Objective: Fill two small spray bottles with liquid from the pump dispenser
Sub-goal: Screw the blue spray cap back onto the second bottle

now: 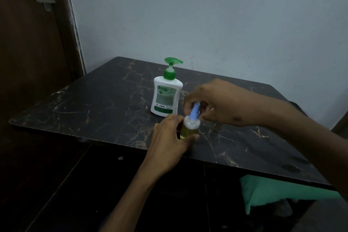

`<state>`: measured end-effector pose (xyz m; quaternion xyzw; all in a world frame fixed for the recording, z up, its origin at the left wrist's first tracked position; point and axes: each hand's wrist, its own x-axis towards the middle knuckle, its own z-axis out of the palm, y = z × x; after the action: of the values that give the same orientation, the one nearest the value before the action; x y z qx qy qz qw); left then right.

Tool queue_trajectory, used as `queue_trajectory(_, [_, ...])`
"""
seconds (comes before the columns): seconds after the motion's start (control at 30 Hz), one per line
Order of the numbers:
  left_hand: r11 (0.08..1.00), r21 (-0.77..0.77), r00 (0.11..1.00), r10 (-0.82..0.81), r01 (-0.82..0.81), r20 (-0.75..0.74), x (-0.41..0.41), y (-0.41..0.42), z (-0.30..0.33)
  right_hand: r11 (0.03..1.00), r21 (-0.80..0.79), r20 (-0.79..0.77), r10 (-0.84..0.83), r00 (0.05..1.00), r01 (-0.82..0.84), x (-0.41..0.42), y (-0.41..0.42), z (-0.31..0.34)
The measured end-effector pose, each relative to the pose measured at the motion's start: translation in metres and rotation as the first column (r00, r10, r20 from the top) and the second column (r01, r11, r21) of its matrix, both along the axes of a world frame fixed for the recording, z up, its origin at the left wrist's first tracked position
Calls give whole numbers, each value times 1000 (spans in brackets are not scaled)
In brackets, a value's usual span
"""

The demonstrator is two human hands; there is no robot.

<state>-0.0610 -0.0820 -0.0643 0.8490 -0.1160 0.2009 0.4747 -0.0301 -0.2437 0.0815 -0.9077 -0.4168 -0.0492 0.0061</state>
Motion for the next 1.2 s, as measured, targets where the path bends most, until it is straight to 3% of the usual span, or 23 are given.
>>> queue_trajectory(0.8, [1000,-7,1000,-12,12,-11,-2,1,2,992,-35,168,-115,979,123,3,7,-15])
queue_trajectory(1.0, [1000,-1,1000,6,-6,-24,-1,1,2,996,68,38,-68,997,65,7,2,-20])
queue_trajectory(1.2, [1000,-1,999,-22,22,-24,-1,0,3,989,112,46,-106,993,100,8,3,-26])
